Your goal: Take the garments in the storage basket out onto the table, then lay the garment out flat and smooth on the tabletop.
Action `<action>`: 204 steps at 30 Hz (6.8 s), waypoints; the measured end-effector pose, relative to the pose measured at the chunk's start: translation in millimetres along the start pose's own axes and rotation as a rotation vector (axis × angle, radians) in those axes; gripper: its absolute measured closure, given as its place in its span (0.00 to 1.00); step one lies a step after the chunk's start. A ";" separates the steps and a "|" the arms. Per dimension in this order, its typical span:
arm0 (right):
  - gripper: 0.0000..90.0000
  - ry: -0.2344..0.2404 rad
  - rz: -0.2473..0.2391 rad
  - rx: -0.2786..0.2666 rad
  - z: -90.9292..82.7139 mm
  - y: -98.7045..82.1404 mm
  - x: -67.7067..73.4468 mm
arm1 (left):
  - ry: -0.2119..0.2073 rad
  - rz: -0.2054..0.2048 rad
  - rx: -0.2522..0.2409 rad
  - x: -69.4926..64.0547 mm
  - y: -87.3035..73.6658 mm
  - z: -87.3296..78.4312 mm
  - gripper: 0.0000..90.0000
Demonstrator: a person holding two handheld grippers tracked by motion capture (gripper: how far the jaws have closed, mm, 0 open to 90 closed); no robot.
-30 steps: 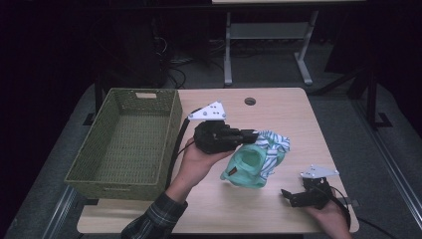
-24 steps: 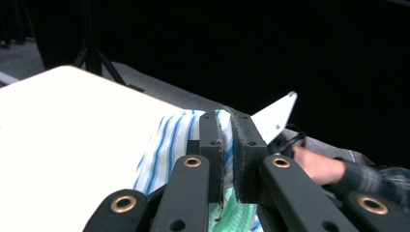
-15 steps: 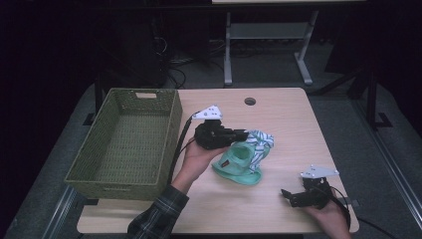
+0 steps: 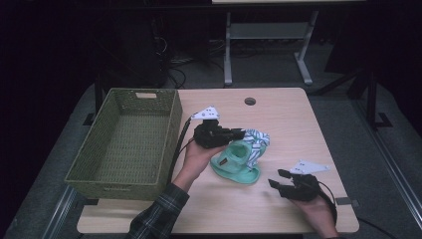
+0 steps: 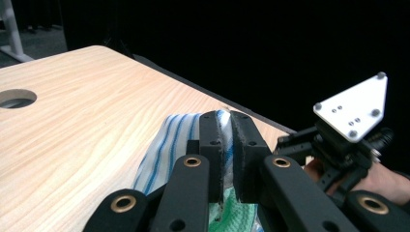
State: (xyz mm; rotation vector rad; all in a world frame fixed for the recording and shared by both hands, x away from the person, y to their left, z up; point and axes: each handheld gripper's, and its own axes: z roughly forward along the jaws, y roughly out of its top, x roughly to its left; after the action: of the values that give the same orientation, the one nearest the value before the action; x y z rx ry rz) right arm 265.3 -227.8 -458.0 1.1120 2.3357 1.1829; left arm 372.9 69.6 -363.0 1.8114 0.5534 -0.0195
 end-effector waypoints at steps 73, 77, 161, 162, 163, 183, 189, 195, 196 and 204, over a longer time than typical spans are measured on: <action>0.98 0.120 -0.025 0.107 -14.6 -20.2 9.5 | 0.235 -0.065 0.189 51.8 -57.3 41.5 0.93; 0.98 0.118 -0.022 0.107 -15.3 -20.9 9.0 | 0.258 -0.089 0.236 61.8 -70.5 47.8 0.93; 0.78 0.007 0.044 0.083 65.1 64.6 -70.9 | 0.285 0.030 0.449 -28.5 -105.1 -18.4 0.56; 0.77 0.007 0.043 0.072 63.1 65.4 -71.2 | 0.289 0.026 0.440 -27.7 -102.3 -18.2 0.55; 0.76 0.009 0.038 0.061 61.1 66.3 -71.9 | 0.288 0.026 0.434 -26.1 -99.3 -18.1 0.54; 0.60 0.075 0.052 0.034 71.9 82.7 -88.8 | 0.300 0.003 0.347 40.2 -47.3 17.4 0.47; 0.60 0.090 0.066 0.034 78.6 80.0 -92.4 | 0.295 -0.011 0.352 56.3 -52.5 36.3 0.47; 0.63 0.095 0.072 0.051 88.3 76.5 -93.7 | 0.302 -0.021 0.367 67.3 -57.5 50.0 0.49; 0.63 0.093 0.070 0.056 89.8 75.8 -93.4 | 0.304 -0.020 0.373 67.7 -57.8 52.1 0.50; 0.69 0.094 0.051 0.127 99.5 70.9 -90.5 | 0.313 -0.018 0.376 74.3 -59.5 56.5 0.53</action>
State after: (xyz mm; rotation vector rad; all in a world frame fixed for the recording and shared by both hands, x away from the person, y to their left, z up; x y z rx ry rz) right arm 416.2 -214.9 -471.0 1.1893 2.4985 1.1412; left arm 431.2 57.0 -456.2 2.1934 0.8307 0.1595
